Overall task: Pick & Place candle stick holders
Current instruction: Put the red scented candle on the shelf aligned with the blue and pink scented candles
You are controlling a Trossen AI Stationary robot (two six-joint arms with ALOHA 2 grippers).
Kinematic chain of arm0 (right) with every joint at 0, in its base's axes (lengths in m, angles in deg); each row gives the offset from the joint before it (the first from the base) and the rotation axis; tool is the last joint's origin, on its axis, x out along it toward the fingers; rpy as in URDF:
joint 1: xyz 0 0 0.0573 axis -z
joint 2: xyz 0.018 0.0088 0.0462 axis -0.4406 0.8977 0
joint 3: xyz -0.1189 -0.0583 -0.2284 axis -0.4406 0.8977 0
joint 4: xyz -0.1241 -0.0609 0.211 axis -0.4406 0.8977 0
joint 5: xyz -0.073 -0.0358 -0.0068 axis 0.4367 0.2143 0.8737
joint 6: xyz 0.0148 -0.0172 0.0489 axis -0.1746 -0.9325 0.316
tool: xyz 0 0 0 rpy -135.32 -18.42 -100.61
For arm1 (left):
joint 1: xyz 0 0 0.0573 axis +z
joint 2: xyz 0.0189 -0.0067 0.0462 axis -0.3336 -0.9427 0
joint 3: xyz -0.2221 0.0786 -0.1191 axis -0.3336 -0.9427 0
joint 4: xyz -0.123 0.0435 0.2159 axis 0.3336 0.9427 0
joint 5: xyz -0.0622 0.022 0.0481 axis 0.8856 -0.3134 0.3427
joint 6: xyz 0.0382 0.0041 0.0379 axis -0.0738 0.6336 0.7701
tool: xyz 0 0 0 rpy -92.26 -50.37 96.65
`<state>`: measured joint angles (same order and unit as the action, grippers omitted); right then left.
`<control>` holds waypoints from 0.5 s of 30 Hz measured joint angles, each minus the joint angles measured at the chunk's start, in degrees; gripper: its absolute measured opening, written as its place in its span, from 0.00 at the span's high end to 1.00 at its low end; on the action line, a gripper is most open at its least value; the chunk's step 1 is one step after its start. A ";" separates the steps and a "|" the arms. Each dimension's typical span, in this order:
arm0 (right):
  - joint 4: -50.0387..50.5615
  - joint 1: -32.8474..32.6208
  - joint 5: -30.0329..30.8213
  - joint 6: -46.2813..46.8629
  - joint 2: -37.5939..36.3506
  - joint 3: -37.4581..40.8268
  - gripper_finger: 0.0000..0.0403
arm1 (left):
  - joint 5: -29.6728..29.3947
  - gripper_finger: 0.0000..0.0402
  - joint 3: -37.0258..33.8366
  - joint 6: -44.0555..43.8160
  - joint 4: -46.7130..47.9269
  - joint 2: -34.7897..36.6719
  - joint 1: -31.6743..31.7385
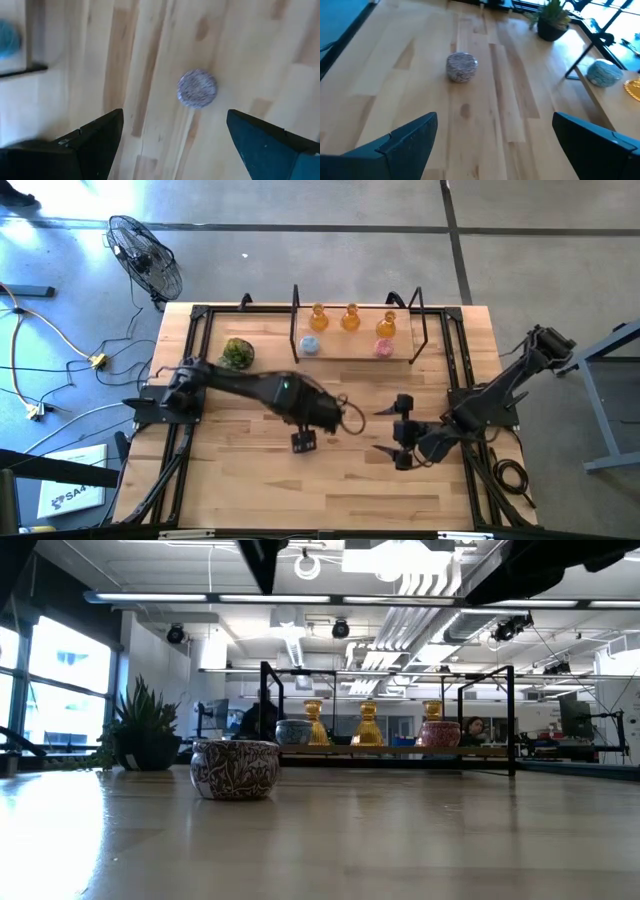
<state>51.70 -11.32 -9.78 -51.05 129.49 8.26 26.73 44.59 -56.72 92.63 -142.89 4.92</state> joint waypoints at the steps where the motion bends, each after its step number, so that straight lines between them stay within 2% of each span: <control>1: 0.16 -0.55 0.03 -0.04 -0.01 0.00 0.03 | -1.41 0.13 -1.42 -1.55 0.06 -0.01 -0.94; 6: 0.28 -2.93 0.41 -0.60 -0.02 0.00 0.03 | -3.54 0.13 -9.87 -8.66 -1.10 0.01 -4.78; 15: 0.22 -8.23 0.39 3.07 0.00 0.00 0.03 | 0.43 0.13 -24.48 -14.31 -14.61 -0.03 -5.36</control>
<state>51.92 -19.55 -9.38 -47.97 129.50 8.26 27.16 20.12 -71.04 78.01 -142.92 -0.44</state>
